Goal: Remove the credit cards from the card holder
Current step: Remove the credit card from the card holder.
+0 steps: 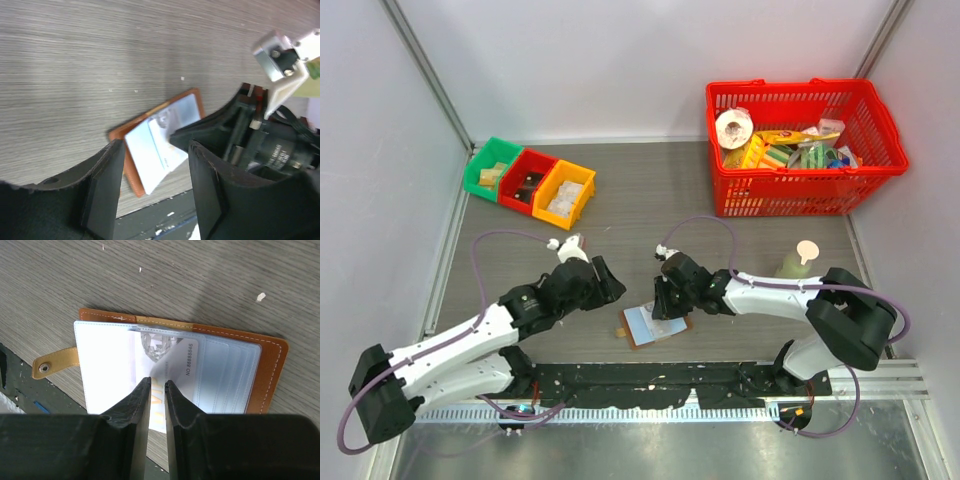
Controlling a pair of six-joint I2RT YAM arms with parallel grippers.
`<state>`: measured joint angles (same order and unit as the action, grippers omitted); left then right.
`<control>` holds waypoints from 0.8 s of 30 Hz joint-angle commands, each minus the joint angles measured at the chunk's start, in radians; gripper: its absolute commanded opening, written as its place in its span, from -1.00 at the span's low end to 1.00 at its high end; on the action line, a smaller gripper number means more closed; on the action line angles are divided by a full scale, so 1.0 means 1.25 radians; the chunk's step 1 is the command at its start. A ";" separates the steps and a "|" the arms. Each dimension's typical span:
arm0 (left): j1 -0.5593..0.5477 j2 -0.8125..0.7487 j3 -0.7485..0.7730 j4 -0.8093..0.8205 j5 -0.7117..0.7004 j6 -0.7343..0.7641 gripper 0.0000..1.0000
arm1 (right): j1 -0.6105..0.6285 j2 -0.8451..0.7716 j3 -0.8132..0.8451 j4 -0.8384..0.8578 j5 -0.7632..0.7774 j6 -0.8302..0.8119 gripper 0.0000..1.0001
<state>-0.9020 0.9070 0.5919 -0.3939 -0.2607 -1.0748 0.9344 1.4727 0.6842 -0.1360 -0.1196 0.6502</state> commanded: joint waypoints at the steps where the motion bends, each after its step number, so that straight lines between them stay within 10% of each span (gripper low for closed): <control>1: -0.002 0.049 0.009 0.123 0.117 -0.022 0.08 | 0.005 -0.014 -0.015 0.001 0.038 0.001 -0.55; 15: -0.002 0.300 -0.065 0.424 0.270 -0.123 -0.72 | -0.043 -0.048 -0.085 0.044 0.047 0.016 -0.64; 24: 0.000 0.287 -0.109 0.388 0.229 -0.126 -0.72 | -0.073 -0.031 -0.128 0.079 0.007 0.017 -0.73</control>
<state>-0.9031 1.2873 0.4744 0.0631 0.0425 -1.2236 0.8543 1.4132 0.5648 -0.0101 -0.1261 0.6804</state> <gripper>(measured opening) 0.123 0.139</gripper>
